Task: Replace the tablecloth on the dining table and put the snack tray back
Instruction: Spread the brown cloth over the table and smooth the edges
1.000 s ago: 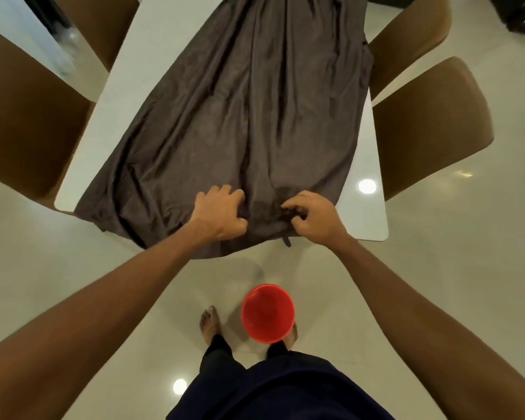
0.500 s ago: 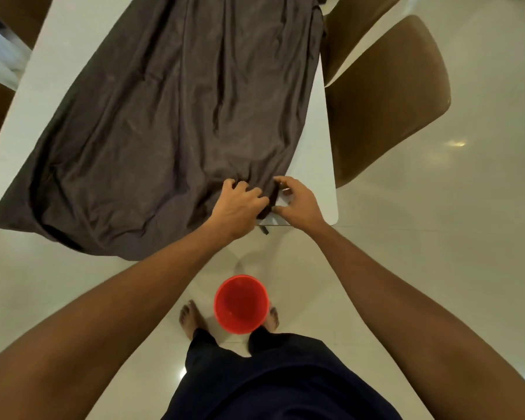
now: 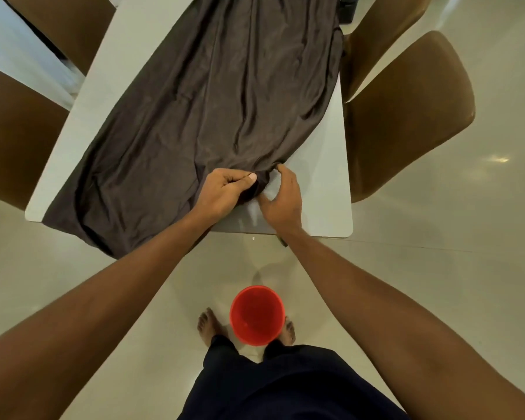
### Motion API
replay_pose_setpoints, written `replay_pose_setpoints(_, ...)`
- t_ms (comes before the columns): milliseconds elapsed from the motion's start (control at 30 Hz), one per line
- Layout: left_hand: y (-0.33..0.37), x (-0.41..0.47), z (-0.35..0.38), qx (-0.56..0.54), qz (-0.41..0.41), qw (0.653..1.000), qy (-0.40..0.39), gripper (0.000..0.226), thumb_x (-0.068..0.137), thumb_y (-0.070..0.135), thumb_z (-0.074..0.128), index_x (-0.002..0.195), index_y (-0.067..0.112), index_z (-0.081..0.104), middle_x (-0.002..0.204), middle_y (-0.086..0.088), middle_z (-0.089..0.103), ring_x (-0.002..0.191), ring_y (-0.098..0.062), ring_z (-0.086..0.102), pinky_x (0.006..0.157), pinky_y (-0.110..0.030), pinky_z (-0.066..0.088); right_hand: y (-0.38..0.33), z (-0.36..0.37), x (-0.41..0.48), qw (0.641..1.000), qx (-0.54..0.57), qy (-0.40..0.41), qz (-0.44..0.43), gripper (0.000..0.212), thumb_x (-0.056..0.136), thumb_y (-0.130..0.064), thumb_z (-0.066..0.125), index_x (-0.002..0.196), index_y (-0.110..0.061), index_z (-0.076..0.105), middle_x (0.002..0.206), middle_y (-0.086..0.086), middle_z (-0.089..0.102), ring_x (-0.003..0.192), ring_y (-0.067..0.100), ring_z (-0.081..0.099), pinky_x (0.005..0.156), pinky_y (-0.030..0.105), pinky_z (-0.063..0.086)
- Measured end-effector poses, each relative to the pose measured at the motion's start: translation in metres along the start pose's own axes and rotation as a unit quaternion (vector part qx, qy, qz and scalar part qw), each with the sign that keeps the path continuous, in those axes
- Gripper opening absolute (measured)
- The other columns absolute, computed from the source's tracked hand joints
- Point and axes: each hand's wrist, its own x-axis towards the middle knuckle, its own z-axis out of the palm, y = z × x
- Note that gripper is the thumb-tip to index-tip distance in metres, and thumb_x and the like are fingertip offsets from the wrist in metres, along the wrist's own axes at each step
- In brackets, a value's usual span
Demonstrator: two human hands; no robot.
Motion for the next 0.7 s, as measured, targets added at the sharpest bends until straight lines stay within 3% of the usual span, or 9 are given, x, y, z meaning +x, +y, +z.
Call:
replay_pose_setpoints(100, 0.004, 0.001, -0.005, 0.024, 0.056, 0.998, 0.009, 0.017, 0.096, 0.026, 0.064, 0.092, 0.022, 0.080, 0.085, 0.002, 0.077, 0.083, -0.020, 0.072, 0.079, -0.039, 0.057, -0.007, -0.002, 0.023, 0.999, -0.011, 0.032, -0.041, 0.028, 0.092, -0.016, 0.066, 0.117, -0.004, 0.064, 0.110, 0.011, 0.068, 0.099, 0.026, 0.064, 0.085, 0.047, 0.055)
replay_pose_setpoints(167, 0.007, 0.001, -0.008, 0.063, 0.096, 0.993, 0.011, 0.017, 0.097, 0.026, 0.063, 0.090, 0.025, 0.079, 0.077, -0.002, 0.075, 0.074, -0.023, 0.069, 0.069, -0.037, 0.054, -0.007, -0.008, 0.031, 0.997, -0.026, 0.036, -0.057, 0.014, 0.092, -0.012, 0.066, 0.105, -0.006, 0.067, 0.099, 0.007, 0.068, 0.089, 0.023, 0.063, 0.076, 0.048, 0.055)
replay_pose_setpoints(233, 0.007, -0.001, -0.010, 0.082, 0.125, 0.988, 0.036, 0.017, 0.097, 0.025, 0.063, 0.098, 0.020, 0.079, 0.080, 0.001, 0.076, 0.074, -0.017, 0.070, 0.067, -0.030, 0.053, -0.010, -0.013, 0.029, 0.999, -0.022, 0.005, -0.047, 0.017, 0.090, -0.015, 0.069, 0.105, -0.010, 0.065, 0.103, 0.004, 0.065, 0.093, 0.020, 0.061, 0.077, 0.047, 0.055)
replay_pose_setpoints(333, 0.008, -0.001, -0.012, 0.110, 0.167, 0.977, 0.069, 0.019, 0.097, 0.024, 0.063, 0.106, 0.015, 0.078, 0.089, 0.007, 0.076, 0.077, -0.001, 0.069, 0.066, -0.014, 0.049, -0.009, -0.015, 0.008, 0.996, 0.001, -0.077, -0.033, 0.056, 0.082, -0.027, 0.076, 0.132, -0.014, 0.054, 0.125, 0.002, 0.058, 0.111, 0.015, 0.057, 0.092, 0.038, 0.054)
replay_pose_setpoints(433, 0.011, 0.002, -0.012, 0.140, 0.207, 0.967, 0.059, 0.021, 0.098, 0.025, 0.061, 0.106, 0.015, 0.078, 0.092, 0.004, 0.077, 0.079, 0.001, 0.069, 0.070, -0.017, 0.052, -0.019, 0.001, -0.012, 0.994, 0.015, -0.111, 0.004, 0.082, 0.079, -0.045, 0.079, 0.148, -0.024, 0.039, 0.137, -0.003, 0.055, 0.122, 0.011, 0.055, 0.099, 0.025, 0.049)
replay_pose_setpoints(500, 0.012, 0.002, -0.014, 0.162, 0.233, 0.958, 0.044, 0.022, 0.098, 0.025, 0.060, 0.104, 0.013, 0.078, 0.089, 0.003, 0.077, 0.076, -0.004, 0.068, 0.069, -0.021, 0.053, -0.033, 0.012, -0.010, 0.996, 0.033, -0.070, 0.053, 0.064, 0.082, -0.043, 0.073, 0.140, -0.027, 0.049, 0.127, -0.006, 0.064, 0.114, 0.011, 0.061, 0.095, 0.031, 0.054)
replay_pose_setpoints(567, 0.012, 0.002, -0.018, 0.181, 0.252, 0.950, 0.045, 0.021, 0.098, 0.022, 0.060, 0.101, 0.013, 0.078, 0.083, 0.006, 0.074, 0.071, 0.000, 0.062, 0.066, -0.013, 0.046, -0.042, 0.017, -0.002, 0.996, 0.037, -0.002, 0.081, 0.039, 0.084, -0.027, 0.063, 0.122, -0.019, 0.065, 0.106, -0.001, 0.073, 0.095, 0.018, 0.068, 0.084, 0.042, 0.058)
replay_pose_setpoints(633, 0.011, 0.002, -0.025, 0.171, 0.246, 0.952, 0.067, 0.020, 0.098, 0.021, 0.060, 0.100, 0.013, 0.078, 0.077, 0.012, 0.068, 0.066, 0.002, 0.058, 0.063, -0.012, 0.042, -0.045, 0.012, 0.005, 0.994, 0.043, 0.039, 0.094, 0.032, 0.080, -0.013, 0.057, 0.106, -0.009, 0.073, 0.091, 0.003, 0.074, 0.082, 0.021, 0.067, 0.078, 0.045, 0.058)
replay_pose_setpoints(700, 0.009, 0.001, -0.031, 0.173, 0.245, 0.951, 0.071, 0.020, 0.099, 0.023, 0.060, 0.100, 0.013, 0.077, 0.077, 0.010, 0.068, 0.066, -0.004, 0.060, 0.061, -0.019, 0.045, -0.041, -0.003, 0.013, 0.993, 0.028, 0.048, 0.106, 0.031, 0.080, -0.006, 0.057, 0.105, -0.007, 0.076, 0.091, 0.002, 0.073, 0.082, 0.018, 0.065, 0.081, 0.041, 0.058)
